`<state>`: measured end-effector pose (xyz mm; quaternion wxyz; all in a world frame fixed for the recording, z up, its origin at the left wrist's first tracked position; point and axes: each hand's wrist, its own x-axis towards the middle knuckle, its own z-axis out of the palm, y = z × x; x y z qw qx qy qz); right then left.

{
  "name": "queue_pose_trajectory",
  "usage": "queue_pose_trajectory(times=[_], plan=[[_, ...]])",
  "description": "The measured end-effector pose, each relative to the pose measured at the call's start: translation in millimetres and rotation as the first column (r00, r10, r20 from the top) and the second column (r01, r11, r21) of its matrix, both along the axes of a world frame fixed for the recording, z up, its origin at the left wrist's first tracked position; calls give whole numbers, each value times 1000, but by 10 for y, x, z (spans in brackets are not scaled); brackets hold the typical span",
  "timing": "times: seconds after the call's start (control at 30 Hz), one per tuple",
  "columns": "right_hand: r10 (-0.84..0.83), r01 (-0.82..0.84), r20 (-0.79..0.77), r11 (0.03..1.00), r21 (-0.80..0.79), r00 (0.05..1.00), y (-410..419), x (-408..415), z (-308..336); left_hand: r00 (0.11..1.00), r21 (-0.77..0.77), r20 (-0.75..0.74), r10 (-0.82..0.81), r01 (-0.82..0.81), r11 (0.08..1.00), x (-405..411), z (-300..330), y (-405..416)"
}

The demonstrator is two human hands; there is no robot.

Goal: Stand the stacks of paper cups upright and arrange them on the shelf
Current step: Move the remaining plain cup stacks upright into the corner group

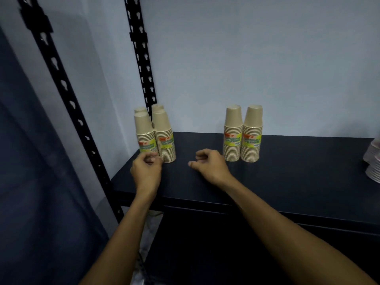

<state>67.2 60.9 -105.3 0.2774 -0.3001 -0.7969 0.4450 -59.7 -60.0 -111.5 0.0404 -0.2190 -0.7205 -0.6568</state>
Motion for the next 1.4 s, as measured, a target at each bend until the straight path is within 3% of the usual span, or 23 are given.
queue_pose_trajectory(times=[0.13,0.27,0.37,0.6,0.8,1.1,1.4], plan=[[115,-128,-82,977,-169,990,66,-581,36,997,132,15,78,-79,988,-187,31,14],[207,-222,-103,960,-172,973,158,-857,-15,988,6,151,9,-10,1000,-394,-36,69],[244,-250,-75,965,-83,967,175,-881,-60,990,-60,135,-43,52,997,-426,-65,99],[148,-149,-102,989,-7,984,50,-686,-75,998,-127,34,-50,54,990,-311,-80,26],[78,-74,-112,996,42,991,-5,-78,-89,971,-160,88,-221,233,959,33,-23,-47],[-186,195,-100,977,84,977,97,995,-90,905,-189,95,-416,426,885,865,-41,406],[-308,312,-51,944,110,950,356,1370,-31,879,-302,15,-476,458,836,1156,56,782]])
